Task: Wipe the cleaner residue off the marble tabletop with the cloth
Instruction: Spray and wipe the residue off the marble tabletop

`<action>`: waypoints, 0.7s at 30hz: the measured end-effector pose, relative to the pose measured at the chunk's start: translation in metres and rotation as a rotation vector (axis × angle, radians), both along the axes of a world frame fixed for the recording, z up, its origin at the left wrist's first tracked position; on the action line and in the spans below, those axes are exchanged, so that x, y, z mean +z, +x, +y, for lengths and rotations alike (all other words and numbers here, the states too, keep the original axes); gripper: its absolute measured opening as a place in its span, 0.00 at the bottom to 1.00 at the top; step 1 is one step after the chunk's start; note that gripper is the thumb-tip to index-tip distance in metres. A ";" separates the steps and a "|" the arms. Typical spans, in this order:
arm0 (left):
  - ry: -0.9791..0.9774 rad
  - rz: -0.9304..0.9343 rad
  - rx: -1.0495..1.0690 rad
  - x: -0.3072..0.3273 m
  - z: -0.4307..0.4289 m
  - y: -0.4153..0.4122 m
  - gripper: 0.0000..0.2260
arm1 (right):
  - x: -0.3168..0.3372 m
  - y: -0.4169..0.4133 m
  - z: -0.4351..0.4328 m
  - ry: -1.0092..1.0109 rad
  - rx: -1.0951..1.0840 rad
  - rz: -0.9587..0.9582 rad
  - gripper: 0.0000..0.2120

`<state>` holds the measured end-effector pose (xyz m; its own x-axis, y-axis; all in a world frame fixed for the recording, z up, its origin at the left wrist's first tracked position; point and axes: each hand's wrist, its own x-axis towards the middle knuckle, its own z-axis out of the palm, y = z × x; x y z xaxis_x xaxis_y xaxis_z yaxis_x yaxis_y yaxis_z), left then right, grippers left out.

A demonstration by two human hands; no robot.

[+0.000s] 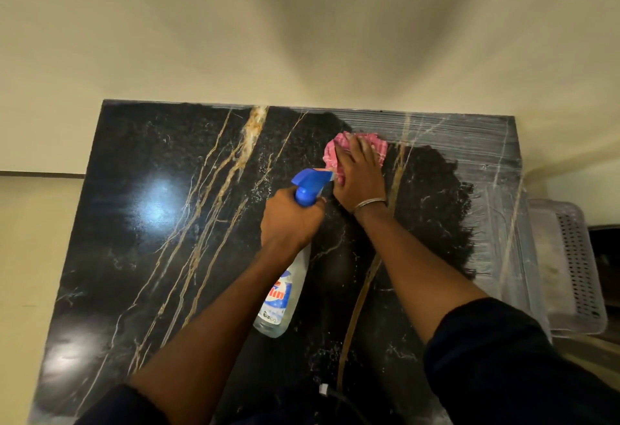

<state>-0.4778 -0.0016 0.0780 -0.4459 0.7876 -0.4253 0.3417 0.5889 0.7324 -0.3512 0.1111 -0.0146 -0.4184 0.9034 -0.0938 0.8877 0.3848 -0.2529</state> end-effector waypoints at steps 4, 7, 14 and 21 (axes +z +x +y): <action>0.017 -0.009 -0.025 0.003 0.010 -0.002 0.07 | 0.001 0.050 0.018 0.060 -0.057 -0.038 0.32; 0.045 -0.018 -0.045 0.006 0.013 -0.004 0.07 | 0.000 0.092 0.036 0.050 -0.313 -0.086 0.35; 0.040 -0.040 -0.035 0.000 0.015 -0.010 0.08 | 0.003 0.031 0.048 -0.015 -0.700 -0.082 0.39; 0.006 0.004 0.011 0.002 0.017 -0.019 0.07 | -0.004 -0.057 0.037 -0.019 -0.015 -0.042 0.40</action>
